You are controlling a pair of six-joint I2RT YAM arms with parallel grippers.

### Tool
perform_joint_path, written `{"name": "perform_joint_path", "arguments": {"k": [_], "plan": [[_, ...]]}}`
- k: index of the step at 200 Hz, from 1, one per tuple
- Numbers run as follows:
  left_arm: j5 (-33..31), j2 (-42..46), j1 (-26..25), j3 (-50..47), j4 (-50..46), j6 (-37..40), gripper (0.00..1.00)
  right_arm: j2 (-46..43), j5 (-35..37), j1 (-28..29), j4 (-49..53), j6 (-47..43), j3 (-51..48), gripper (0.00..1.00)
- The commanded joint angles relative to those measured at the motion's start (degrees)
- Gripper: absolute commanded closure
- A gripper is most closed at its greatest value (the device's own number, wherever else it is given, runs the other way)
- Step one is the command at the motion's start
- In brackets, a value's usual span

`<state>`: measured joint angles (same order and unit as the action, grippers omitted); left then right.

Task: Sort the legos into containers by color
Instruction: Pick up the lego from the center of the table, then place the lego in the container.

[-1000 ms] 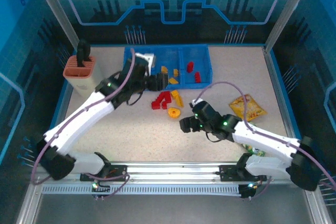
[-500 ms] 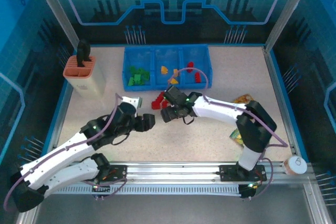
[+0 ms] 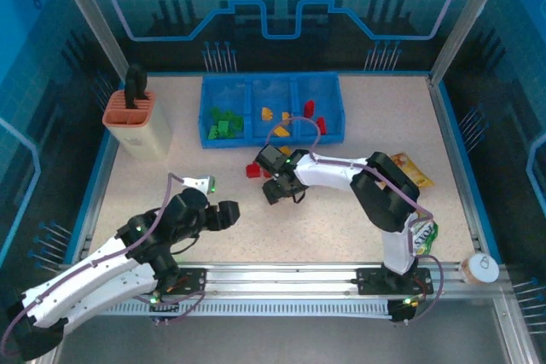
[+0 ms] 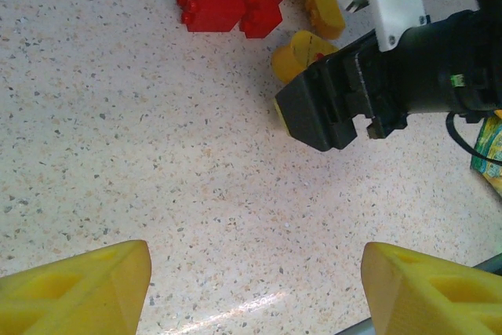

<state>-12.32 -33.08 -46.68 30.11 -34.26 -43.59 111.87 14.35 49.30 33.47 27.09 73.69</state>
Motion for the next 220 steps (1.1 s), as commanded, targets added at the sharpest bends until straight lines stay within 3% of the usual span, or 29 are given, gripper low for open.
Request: {"name": "perform_joint_path", "arguments": {"k": [1, 32, 58, 82, 143, 183, 220], "plan": [[-1.04, 0.21, -0.44, -0.8, -0.95, -0.53, 0.28, 2.14, 2.33, -0.52, 1.43, -0.63, 2.06, 0.24], [-1.11, 0.21, -0.44, -1.05, -0.8, -0.62, 0.28, 1.55, 3.07, -0.44, 0.55, -0.48, 1.8, 0.33], [-1.05, 0.07, -0.48, -1.19, -0.8, -0.62, 0.28, 0.22, 3.83, -0.17, 0.84, -0.28, 1.54, 0.54], [-1.13, -0.33, -0.41, -1.26, -0.81, -0.53, 0.28, -2.9, 5.44, 0.75, 1.51, -0.92, 2.17, 0.64], [0.36, -3.75, -0.96, -1.08, 1.13, -0.88, 0.28, -3.46, 7.41, -3.35, 8.25, -6.99, 19.87, 0.64], [0.11, -3.53, -2.03, 0.12, -0.78, -0.88, 0.29, 9.11, 3.68, -9.26, 15.3, -8.93, 39.07, 0.63], [-1.06, -1.4, -3.41, 0.13, -3.38, -1.97, 0.29, 22.56, 4.15, -11.3, 22.84, -9.63, 57.34, 0.62]]}}
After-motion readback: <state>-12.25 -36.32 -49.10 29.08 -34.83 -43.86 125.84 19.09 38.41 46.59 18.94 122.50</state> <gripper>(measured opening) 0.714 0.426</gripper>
